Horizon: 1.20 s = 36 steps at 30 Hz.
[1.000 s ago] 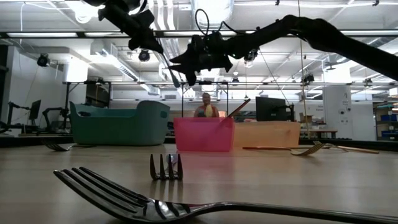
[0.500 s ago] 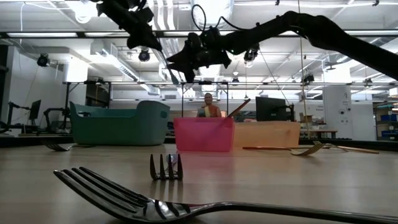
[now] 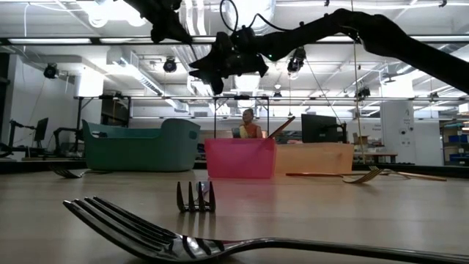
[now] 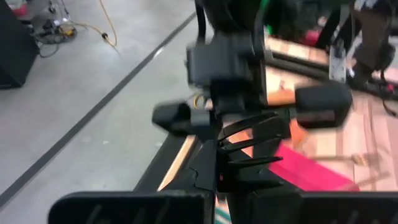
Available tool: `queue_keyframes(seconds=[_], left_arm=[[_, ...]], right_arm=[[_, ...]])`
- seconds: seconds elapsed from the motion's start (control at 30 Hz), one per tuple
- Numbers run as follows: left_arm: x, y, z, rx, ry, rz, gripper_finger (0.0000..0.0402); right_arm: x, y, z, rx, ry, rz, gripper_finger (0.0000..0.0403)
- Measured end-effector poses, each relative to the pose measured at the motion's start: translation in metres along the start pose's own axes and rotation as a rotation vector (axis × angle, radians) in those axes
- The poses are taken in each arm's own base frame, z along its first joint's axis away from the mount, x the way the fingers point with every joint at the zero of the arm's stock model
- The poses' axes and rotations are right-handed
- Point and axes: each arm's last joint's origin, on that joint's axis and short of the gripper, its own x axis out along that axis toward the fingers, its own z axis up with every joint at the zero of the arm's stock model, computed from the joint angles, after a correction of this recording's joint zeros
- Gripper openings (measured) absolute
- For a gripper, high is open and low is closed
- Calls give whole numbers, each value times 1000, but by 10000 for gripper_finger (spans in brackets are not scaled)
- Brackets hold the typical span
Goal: Sort silverware by color (type)
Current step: Put the blue fork into the green bin
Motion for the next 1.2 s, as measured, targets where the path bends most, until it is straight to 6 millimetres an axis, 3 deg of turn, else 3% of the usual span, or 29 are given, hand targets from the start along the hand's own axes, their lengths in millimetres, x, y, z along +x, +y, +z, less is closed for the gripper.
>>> queue_keyframes(seconds=[0.17,0.43,0.77,1.03,1.2], left_arm=[[-6,-2,0,6,42,-12,0],[-9,-3,5,19,11,-7,0],[-9,-2,4,-25,17,5,35],[-9,-1,6,37,3,28,107],[-19,1,16,58,-27,114,151]], right_arm=[[-1,8,6,-18,-9,11,99],[8,15,6,-46,-3,20,14],[8,15,9,-50,-25,-27,9],[7,14,13,-59,-53,-71,8],[0,8,17,-42,-96,-130,8]])
